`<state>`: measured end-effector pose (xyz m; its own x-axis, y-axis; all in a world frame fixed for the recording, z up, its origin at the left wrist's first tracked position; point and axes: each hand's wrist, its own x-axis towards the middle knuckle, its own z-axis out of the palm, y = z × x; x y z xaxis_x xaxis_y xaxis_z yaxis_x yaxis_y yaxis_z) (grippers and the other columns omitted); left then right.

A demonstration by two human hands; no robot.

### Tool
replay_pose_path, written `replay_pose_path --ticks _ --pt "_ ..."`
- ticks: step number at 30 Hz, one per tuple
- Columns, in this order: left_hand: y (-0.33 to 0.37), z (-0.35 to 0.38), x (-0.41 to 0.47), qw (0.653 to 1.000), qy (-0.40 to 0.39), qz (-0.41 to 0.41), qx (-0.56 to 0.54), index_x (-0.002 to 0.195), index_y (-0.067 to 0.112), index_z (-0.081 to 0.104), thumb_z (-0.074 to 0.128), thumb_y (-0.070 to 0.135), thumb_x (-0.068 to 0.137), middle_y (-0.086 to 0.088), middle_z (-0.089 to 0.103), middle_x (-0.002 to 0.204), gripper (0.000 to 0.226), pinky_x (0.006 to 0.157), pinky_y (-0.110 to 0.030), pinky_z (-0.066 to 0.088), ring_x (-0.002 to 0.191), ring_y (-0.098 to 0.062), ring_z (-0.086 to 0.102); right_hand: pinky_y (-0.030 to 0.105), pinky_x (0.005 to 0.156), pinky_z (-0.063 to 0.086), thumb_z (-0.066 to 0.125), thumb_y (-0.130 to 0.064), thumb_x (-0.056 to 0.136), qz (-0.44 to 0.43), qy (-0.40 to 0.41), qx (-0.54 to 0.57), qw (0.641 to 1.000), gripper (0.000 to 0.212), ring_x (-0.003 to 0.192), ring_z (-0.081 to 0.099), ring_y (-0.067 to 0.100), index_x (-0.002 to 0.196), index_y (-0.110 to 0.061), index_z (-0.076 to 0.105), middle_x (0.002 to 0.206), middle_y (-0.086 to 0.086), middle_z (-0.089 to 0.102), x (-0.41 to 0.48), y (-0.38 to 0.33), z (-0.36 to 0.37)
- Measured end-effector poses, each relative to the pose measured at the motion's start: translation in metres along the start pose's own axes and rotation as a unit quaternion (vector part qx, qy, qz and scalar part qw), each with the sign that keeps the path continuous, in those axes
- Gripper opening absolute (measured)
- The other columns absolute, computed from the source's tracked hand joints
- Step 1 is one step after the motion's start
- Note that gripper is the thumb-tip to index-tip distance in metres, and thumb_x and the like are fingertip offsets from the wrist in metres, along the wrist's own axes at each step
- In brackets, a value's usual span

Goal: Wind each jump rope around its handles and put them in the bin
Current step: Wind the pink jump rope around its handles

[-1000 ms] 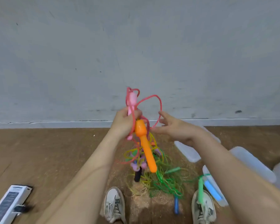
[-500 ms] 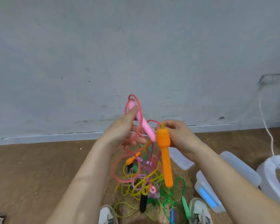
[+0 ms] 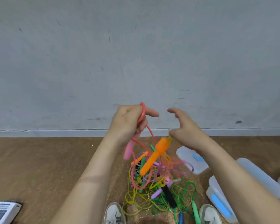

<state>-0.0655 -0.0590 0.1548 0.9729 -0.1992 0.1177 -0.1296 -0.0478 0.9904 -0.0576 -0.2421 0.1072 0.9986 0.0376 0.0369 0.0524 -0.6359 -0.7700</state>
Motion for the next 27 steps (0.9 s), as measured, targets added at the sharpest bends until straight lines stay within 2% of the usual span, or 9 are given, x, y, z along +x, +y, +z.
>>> replay_pose_path --ticks 3,6,8,11,15,19,22,24,27 --pt "0.007 0.007 -0.004 0.996 -0.034 0.038 -0.075 0.077 0.001 0.071 0.042 0.013 0.095 -0.003 0.031 0.042 0.036 0.039 -0.015 0.018 0.036 -0.01 0.021 0.027 0.11 0.033 0.072 -0.005 0.076 -0.079 -0.14 0.216 0.963 0.083 0.14 0.026 -0.003 0.145 -0.029 0.034 0.152 -0.008 0.037 -0.009 -0.02 0.006" --pt "0.012 0.005 -0.001 0.972 -0.078 0.057 -0.214 0.078 0.005 0.071 0.042 0.025 0.092 -0.001 0.033 0.042 0.037 0.036 -0.011 0.016 0.034 -0.007 0.017 0.033 0.108 0.04 0.07 -0.009 0.087 -0.087 -0.227 0.242 0.939 0.045 0.123 0.054 0.01 0.128 -0.008 0.054 0.127 0.008 0.064 -0.011 -0.023 0.03" --pt "0.013 -0.001 0.002 0.955 -0.074 0.063 -0.279 0.082 0.008 0.07 0.044 0.037 0.09 0.002 0.035 0.042 0.039 0.034 -0.011 0.012 0.033 -0.005 0.018 0.035 0.092 0.05 0.062 -0.012 0.093 -0.048 -0.241 0.256 0.935 0.011 0.092 0.065 0.016 0.098 -0.003 0.066 0.091 0.011 0.071 -0.015 -0.027 0.043" --pt "0.012 -0.017 0.007 0.945 0.004 0.049 -0.323 0.084 0.013 0.067 0.043 0.042 0.09 0.004 0.035 0.045 0.038 0.033 -0.015 0.008 0.034 -0.004 0.018 0.023 0.056 0.045 0.057 -0.015 0.096 0.012 -0.24 0.292 0.926 0.027 0.059 0.065 0.017 0.069 -0.014 0.056 0.058 0.003 0.052 -0.015 -0.026 0.046" --pt "0.007 -0.03 0.011 0.965 0.103 0.028 -0.239 0.083 0.013 0.066 0.044 0.037 0.097 0.004 0.036 0.048 0.035 0.037 -0.02 0.007 0.037 -0.006 0.02 0.031 0.058 0.054 0.055 -0.02 0.096 0.082 -0.215 0.383 0.895 0.013 0.07 0.066 0.017 0.099 -0.012 0.065 0.083 0.008 0.055 -0.011 -0.021 0.032" --pt "0.006 -0.011 0.007 0.955 0.062 -0.009 -0.291 0.079 0.016 0.063 0.046 0.038 0.096 0.004 0.036 0.047 0.033 0.034 -0.014 0.008 0.035 -0.004 0.019 0.021 0.044 0.045 0.064 -0.008 0.085 0.085 -0.268 0.487 0.827 0.052 0.069 0.062 0.016 0.134 -0.023 0.053 0.129 0.009 0.059 -0.012 -0.022 0.031" --pt "0.005 -0.004 0.01 0.957 0.101 0.02 -0.271 0.079 0.016 0.063 0.049 0.037 0.096 0.003 0.038 0.053 0.031 0.036 -0.017 0.01 0.038 -0.004 0.022 0.013 0.035 0.027 0.059 -0.007 0.088 0.051 -0.361 0.499 0.786 0.034 0.048 0.044 0.007 0.121 -0.013 0.059 0.094 0.016 0.067 -0.021 -0.029 0.037" --pt "0.002 -0.009 0.014 0.958 0.109 0.035 -0.263 0.088 0.016 0.064 0.051 0.043 0.093 0.001 0.047 0.059 0.031 0.039 -0.016 0.025 0.045 -0.006 0.035 0.011 0.032 0.02 0.059 -0.012 0.087 0.052 -0.33 0.519 0.787 0.016 0.041 0.034 0.002 0.102 -0.008 0.061 0.065 0.004 0.056 -0.022 -0.033 0.037" --pt "-0.021 -0.011 0.017 0.978 -0.033 -0.032 -0.204 0.119 0.024 0.056 0.066 0.069 0.061 -0.004 0.068 0.105 0.074 0.084 -0.031 0.054 0.094 -0.019 0.066 0.008 0.029 0.016 0.054 -0.019 0.083 0.09 -0.2 0.644 0.733 0.01 0.033 0.027 -0.002 0.088 -0.011 0.055 0.052 -0.006 0.04 -0.011 -0.036 0.019"
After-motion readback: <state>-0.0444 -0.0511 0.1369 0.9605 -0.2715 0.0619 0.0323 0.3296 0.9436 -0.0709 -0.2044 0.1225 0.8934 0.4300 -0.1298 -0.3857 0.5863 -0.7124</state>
